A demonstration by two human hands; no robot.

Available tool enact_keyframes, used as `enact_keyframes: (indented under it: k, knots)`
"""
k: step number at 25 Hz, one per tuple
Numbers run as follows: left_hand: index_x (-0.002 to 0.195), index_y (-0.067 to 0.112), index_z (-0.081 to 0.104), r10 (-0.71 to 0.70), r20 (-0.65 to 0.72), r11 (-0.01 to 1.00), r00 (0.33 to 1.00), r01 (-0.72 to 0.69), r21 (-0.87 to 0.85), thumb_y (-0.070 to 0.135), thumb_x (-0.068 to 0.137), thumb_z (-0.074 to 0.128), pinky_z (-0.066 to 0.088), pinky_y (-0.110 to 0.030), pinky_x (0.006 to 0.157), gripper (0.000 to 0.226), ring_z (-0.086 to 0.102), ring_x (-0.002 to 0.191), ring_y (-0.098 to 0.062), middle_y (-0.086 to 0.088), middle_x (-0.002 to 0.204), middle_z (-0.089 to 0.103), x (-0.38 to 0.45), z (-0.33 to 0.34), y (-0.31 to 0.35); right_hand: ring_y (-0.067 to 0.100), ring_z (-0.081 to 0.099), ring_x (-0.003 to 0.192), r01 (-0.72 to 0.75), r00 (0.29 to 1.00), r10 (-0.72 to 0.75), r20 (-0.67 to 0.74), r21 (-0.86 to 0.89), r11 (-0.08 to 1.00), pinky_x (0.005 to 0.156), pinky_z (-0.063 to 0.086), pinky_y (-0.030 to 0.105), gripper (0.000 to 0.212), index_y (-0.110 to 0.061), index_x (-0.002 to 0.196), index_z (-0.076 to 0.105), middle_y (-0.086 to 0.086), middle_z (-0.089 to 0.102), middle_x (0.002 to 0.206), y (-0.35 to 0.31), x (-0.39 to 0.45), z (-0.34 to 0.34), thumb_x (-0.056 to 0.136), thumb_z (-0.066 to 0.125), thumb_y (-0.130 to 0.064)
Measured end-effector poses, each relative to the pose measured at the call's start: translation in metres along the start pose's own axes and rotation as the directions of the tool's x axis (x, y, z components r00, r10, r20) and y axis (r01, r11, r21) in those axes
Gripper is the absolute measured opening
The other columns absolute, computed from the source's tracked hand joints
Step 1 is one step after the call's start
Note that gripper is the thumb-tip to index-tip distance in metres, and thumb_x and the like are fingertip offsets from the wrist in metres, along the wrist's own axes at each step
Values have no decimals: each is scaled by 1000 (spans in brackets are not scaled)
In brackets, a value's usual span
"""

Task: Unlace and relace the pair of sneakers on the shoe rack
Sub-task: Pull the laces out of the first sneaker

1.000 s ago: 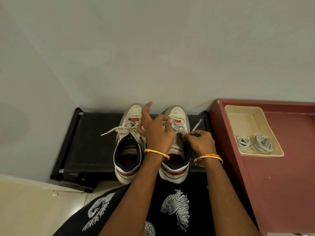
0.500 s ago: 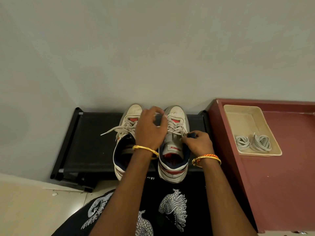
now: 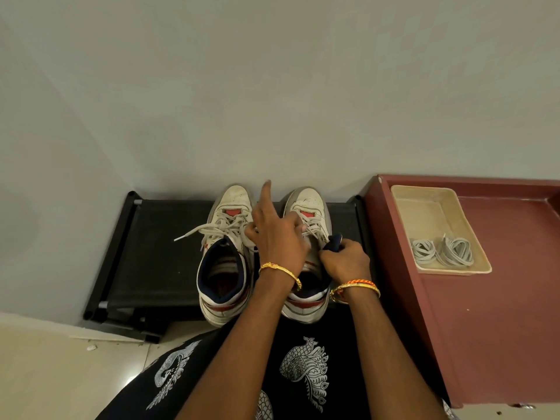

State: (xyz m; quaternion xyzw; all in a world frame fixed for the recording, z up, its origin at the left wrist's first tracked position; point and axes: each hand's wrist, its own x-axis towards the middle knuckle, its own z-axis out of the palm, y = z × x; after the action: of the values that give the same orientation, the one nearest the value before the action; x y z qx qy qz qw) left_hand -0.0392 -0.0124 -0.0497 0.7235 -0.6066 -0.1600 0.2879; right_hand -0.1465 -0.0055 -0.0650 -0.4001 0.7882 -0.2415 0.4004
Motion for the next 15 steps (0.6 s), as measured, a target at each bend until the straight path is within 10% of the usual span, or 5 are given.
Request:
enact_keyframes:
  k: [6,9,12,15]
  knots:
    - [86,7,57,-215,-527,952,822,55,-302,3,83,58,48,-40,90,5,47,104,-14,-11,144,26,21,-42,-33,21,53,77,-3,1000,3,8,-1,1000,67,41,27,18,-10,99,62,7,58,89,-2,-2,-2,80,60,-13]
    - [103,2,56,-417,-533,892,736,219,-395,12,88,55,38,-47,101,18,45,105,-12,-13,136,32,22,-58,-54,23,55,82,34,999,-35,-15,-20,999,72,46,30,20,-10,100,60,9,60,94,-2,-2,0,80,62,-15]
    - [136,1,34,-428,-426,896,797,314,-314,20,82,64,24,-47,111,65,34,129,-29,-17,144,24,12,-59,-45,24,56,90,290,947,-298,-118,-81,954,73,47,30,22,-13,103,62,10,59,101,-6,1,7,81,64,-16]
    - [139,10,33,-102,-167,989,981,82,-121,25,79,66,32,-39,108,70,34,129,-29,-13,140,34,-3,-45,-24,27,45,108,488,832,-551,-58,-396,778,88,41,35,29,-19,112,66,8,52,116,-16,6,16,83,62,-19]
